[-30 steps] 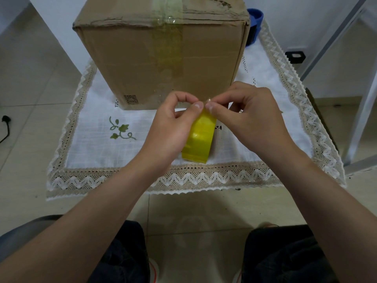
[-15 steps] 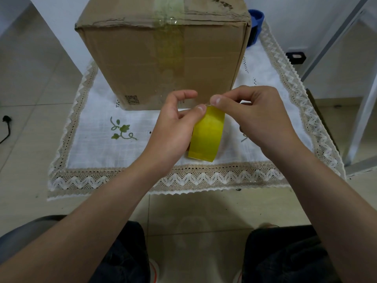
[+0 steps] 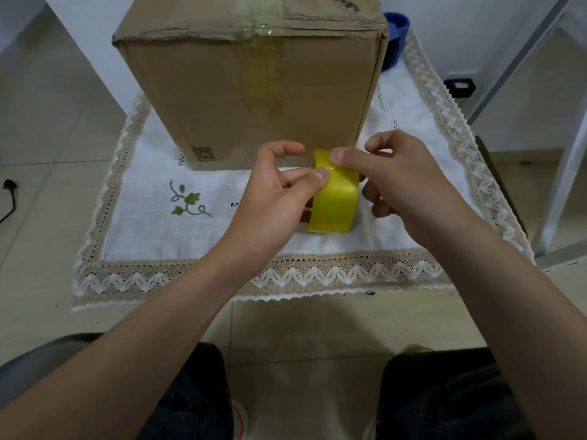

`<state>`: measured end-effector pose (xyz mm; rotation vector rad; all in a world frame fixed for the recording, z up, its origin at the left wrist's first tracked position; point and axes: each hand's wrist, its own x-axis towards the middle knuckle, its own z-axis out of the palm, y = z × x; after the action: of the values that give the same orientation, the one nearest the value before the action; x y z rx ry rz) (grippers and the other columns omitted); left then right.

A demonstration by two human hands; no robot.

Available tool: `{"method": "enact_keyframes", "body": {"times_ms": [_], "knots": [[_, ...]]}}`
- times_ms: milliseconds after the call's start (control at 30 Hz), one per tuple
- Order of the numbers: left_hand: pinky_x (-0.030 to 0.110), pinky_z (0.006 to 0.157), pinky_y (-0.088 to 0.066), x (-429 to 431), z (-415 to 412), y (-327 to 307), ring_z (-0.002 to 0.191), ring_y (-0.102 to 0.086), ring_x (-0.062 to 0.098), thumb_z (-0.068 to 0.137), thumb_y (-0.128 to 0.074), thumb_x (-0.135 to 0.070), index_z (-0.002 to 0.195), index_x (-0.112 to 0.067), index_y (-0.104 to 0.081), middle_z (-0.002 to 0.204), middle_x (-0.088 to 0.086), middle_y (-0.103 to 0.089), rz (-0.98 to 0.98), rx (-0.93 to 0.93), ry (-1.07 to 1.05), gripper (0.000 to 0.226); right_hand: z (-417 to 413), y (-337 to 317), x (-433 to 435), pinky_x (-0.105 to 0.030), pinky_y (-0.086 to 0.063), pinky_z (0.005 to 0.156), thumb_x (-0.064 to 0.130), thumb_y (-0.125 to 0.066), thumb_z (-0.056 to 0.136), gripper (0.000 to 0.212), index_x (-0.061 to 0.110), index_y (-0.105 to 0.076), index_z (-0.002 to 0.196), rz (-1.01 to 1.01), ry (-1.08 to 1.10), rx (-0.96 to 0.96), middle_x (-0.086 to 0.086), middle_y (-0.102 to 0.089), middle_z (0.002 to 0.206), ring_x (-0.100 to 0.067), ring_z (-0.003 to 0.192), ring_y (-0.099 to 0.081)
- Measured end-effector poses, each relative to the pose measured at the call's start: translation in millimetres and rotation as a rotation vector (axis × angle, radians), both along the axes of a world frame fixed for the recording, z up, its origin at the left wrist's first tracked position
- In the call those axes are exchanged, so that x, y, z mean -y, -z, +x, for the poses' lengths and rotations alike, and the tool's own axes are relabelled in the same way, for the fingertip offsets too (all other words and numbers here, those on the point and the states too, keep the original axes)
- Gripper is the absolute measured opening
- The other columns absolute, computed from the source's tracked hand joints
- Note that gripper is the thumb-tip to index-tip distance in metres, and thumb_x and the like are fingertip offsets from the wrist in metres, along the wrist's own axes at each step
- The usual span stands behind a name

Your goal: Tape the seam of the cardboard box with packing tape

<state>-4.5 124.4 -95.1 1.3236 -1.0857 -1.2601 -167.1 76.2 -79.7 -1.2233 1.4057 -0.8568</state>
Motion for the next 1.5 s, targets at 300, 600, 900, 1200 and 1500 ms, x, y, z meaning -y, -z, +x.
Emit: {"method": "enact_keyframes", "body": {"times_ms": [300,600,900,1200,1500], "knots": [[0.052,0.092,-0.061,9.7,-9.6,1.1,0.079,-0.074,0.016,0.102,-0.065,-0.023,0.101,-0.024,-0.044,0.074,-0.004,-0.076,0.043,0.02,-0.036,0.021,-0.9,1.0,-4.0,-0.028,-0.053,0.058,0.008,-0.073,0.092,0.04,0.019,-0.057,0.127,0.056,-0.063,0.317,0.003,-0.074,0.081,-0.015,0.072,-0.07],[0.047,0.074,-0.059,19.9,-14.5,-3.6,0.074,-0.07,0.02,0.106,-0.057,-0.019,0.098,-0.022,-0.047,0.074,-0.001,-0.074,-0.038,0.189,0.107,0.013,-16.9,1.7,1.1,-0.035,-0.045,0.068,0.017,-0.083,0.084,0.035,0.023,-0.06,0.109,-0.045,0.017,0.169,0.003,-0.071,0.079,-0.018,0.075,-0.065],[0.036,0.069,-0.054,34.1,17.2,-2.0,0.06,-0.069,0.006,0.1,-0.056,-0.015,0.09,-0.023,-0.065,0.069,-0.01,-0.077,-0.027,0.492,-0.014,0.015,-47.2,-8.8,27.1,-0.017,-0.041,0.052,0.013,-0.085,0.082,0.029,0.023,-0.057,0.082,-0.293,0.102,-0.108,0.007,-0.058,0.06,-0.009,0.057,-0.051],[0.025,0.06,-0.041,34.0,29.9,8.7,0.071,-0.059,0.004,0.095,-0.066,-0.03,0.091,-0.029,-0.07,0.084,-0.01,-0.068,0.012,0.827,-0.073,0.005,-48.7,19.3,39.1,-0.037,-0.05,0.064,0.016,-0.071,0.084,0.019,0.026,-0.06,0.097,-0.597,0.064,-0.836,0.004,-0.062,0.077,-0.02,0.074,-0.06],[0.03,0.078,-0.044,35.0,19.0,24.2,0.098,-0.063,0.019,0.09,-0.071,-0.054,0.133,-0.025,-0.065,0.115,-0.002,-0.067,0.025,1.017,0.081,0.052,-42.1,30.6,46.5,-0.047,-0.049,0.086,0.038,-0.074,0.089,0.02,0.026,-0.066,0.103,-0.59,-0.007,-1.035,0.0,-0.066,0.099,-0.033,0.1,-0.06]]}}
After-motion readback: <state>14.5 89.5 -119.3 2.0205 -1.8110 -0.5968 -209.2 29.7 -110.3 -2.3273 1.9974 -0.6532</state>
